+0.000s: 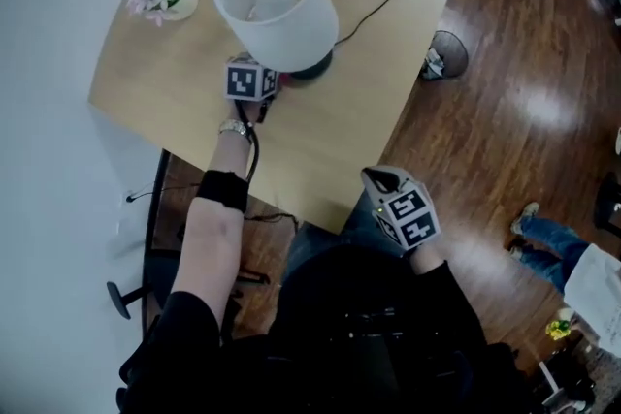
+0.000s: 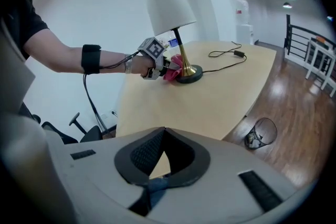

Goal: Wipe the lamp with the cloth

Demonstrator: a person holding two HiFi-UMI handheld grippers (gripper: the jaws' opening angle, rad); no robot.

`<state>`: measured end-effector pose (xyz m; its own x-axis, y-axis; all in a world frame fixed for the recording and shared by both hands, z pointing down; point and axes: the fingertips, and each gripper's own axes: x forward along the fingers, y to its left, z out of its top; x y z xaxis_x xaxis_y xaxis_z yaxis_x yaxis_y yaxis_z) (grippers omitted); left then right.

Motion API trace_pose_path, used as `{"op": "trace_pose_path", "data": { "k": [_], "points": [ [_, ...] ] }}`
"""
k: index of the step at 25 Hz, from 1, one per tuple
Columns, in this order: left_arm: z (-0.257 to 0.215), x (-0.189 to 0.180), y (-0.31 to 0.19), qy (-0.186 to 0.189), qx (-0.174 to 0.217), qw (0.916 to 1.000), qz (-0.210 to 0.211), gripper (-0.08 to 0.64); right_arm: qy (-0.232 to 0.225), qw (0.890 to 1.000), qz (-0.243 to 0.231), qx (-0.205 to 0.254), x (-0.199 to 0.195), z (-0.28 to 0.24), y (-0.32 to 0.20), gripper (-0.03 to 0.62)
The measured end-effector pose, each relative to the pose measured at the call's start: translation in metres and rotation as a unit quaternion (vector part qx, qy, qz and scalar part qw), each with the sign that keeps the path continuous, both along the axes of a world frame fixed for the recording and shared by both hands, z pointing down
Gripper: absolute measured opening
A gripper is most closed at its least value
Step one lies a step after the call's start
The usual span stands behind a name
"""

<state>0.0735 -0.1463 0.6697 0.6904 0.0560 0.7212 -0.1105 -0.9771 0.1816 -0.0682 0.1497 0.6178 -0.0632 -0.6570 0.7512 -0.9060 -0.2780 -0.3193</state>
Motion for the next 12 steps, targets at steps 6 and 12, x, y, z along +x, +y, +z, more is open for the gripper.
{"op": "trace_pose_path", "data": {
  "k": [6, 12],
  "points": [
    [0.002, -0.013, 0.007, -0.003, 0.016, 0.9985, -0.052, 0.1, -0.008, 0.999, 0.008, 0.03, 0.009, -0.004, -0.027, 0.005],
    [0.003, -0.024, 0.021, 0.019, 0.023, 0.9993, -0.024, 0.098, 0.005, 0.999, 0.05, 0.017, 0.007, 0.001, -0.054, 0.005]
  ]
}}
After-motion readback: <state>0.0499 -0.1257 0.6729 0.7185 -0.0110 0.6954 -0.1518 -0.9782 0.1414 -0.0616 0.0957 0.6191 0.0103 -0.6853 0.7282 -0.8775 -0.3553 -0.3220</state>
